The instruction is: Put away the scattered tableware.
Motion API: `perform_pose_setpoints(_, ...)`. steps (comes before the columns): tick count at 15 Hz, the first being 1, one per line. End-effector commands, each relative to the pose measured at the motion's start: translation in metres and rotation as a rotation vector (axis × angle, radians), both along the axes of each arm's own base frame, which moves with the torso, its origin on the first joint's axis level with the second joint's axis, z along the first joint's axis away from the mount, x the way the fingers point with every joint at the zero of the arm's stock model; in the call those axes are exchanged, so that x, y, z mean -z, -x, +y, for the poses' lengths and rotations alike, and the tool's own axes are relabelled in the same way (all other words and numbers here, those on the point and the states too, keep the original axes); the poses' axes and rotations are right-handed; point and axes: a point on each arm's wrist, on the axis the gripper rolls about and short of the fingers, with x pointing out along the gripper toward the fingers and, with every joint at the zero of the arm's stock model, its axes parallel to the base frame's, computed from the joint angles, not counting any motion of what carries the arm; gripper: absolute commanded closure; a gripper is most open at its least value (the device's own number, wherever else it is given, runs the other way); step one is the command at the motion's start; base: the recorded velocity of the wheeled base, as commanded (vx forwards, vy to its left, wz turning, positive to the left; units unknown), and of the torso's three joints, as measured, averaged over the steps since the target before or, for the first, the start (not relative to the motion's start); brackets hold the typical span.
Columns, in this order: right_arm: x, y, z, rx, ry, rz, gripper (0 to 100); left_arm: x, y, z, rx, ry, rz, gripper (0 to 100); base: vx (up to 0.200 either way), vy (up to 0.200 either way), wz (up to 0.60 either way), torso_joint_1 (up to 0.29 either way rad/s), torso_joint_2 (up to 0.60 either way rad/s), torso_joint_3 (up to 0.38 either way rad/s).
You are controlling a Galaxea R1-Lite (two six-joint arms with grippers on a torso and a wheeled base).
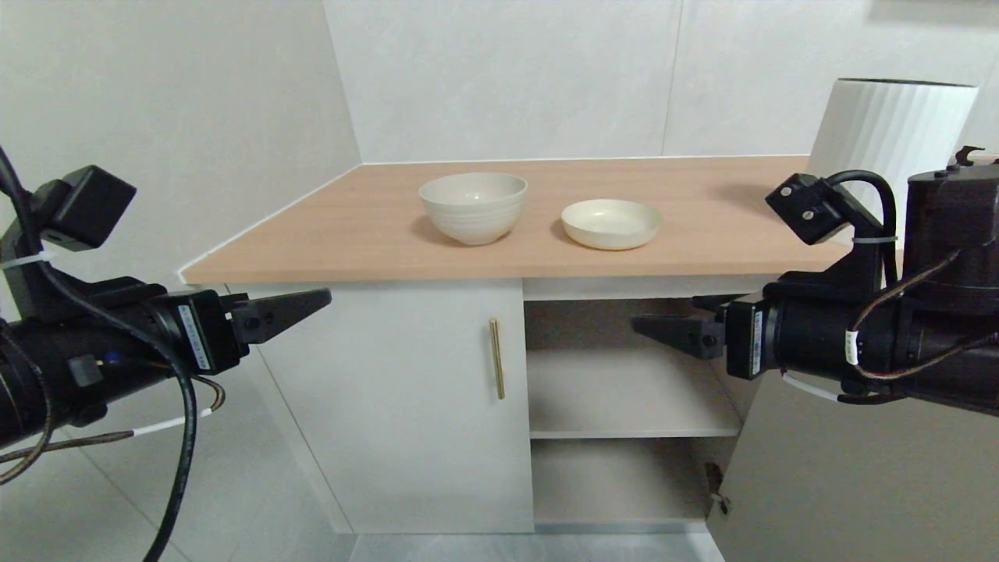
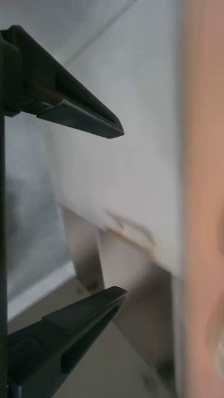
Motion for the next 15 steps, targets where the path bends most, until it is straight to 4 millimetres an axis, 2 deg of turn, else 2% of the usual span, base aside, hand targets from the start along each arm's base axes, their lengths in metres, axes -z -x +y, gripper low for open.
perform_pose_setpoints(1,0.002,-0.002,0.001,0.0,0.005,0.008,0,0.003,-0.003,-0.001,0.002,-0.001,0.015,0,0.0,0.0,0.0,0.163,-0.52,-0.271)
perform_pose_setpoints(3,0.003,-0.003,0.001,0.001,0.007,0.011,0,0.004,-0.007,-0.002,0.002,-0.004,0.022,0,0.0,0.0,0.0,0.168,-0.46,-0.293)
perform_pose_setpoints(5,0.006,-0.008,0.004,0.003,0.009,0.013,0,0.003,-0.023,-0.005,0.013,-0.001,0.037,0,0.0,0.0,0.0,0.186,-0.46,-0.288)
perform_pose_setpoints(8,0.012,-0.026,0.005,0.034,-0.02,-0.036,0,0.003,-0.049,-0.013,0.035,0.019,0.065,0,0.0,0.0,0.0,0.191,-0.47,-0.281)
perform_pose_setpoints(9,0.017,-0.038,0.005,0.044,0.007,-0.078,0,0.003,-0.077,-0.019,0.033,0.032,0.082,0,0.0,0.0,0.0,0.124,-0.32,-0.188)
perform_pose_setpoints(11,0.011,-0.07,0.01,0.095,0.018,-0.075,0,0.002,-0.114,-0.028,0.024,0.033,0.089,0,0.0,0.0,0.0,0.061,-0.13,-0.085)
perform_pose_setpoints(12,0.009,-0.075,0.01,0.108,0.029,-0.061,0,0.002,-0.12,-0.029,0.024,0.032,0.095,0,0.0,0.0,0.0,0.036,-0.05,-0.041)
perform_pose_setpoints(13,-0.003,-0.094,0.014,0.185,0.089,0.018,0,-0.004,-0.136,-0.033,0.02,0.029,0.131,0,0.0,0.0,0.0,0.0,0.0,0.0)
perform_pose_setpoints(15,-0.01,-0.107,0.022,0.349,0.056,0.102,0,-0.014,-0.143,-0.035,0.007,0.057,0.223,0,0.0,0.0,0.0,0.0,0.0,0.0)
